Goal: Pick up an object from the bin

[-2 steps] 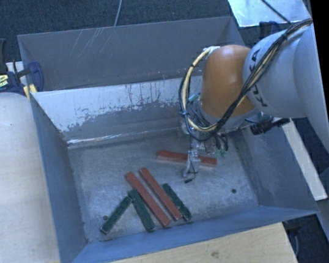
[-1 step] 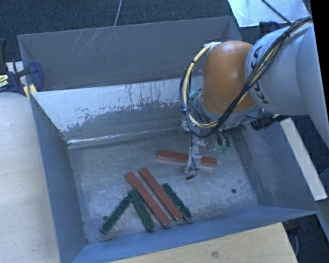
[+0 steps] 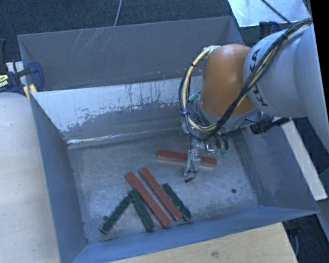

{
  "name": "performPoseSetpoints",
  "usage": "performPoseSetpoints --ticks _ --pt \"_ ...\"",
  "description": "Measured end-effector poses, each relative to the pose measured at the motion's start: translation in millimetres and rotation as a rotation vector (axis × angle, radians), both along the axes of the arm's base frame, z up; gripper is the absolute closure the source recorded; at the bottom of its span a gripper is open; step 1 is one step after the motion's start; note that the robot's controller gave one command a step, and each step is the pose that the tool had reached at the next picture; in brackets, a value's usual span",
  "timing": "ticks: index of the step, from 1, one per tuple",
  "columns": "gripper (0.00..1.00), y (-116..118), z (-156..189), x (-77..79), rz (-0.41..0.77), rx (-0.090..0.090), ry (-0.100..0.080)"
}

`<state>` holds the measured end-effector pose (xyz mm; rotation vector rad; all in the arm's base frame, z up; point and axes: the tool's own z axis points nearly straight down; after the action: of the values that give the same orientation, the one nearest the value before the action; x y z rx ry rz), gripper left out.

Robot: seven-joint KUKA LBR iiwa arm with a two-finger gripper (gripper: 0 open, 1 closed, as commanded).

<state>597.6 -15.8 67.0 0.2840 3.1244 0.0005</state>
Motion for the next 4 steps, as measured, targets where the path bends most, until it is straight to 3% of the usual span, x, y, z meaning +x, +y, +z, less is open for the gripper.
performPoseSetpoints --ticks 1,4 --pt "1.0 -1.3 7.8 6.0 0.02 0.0 -0.003" --pt "1.0 -1.4 15.5 5.1 0.02 0.0 0.001"
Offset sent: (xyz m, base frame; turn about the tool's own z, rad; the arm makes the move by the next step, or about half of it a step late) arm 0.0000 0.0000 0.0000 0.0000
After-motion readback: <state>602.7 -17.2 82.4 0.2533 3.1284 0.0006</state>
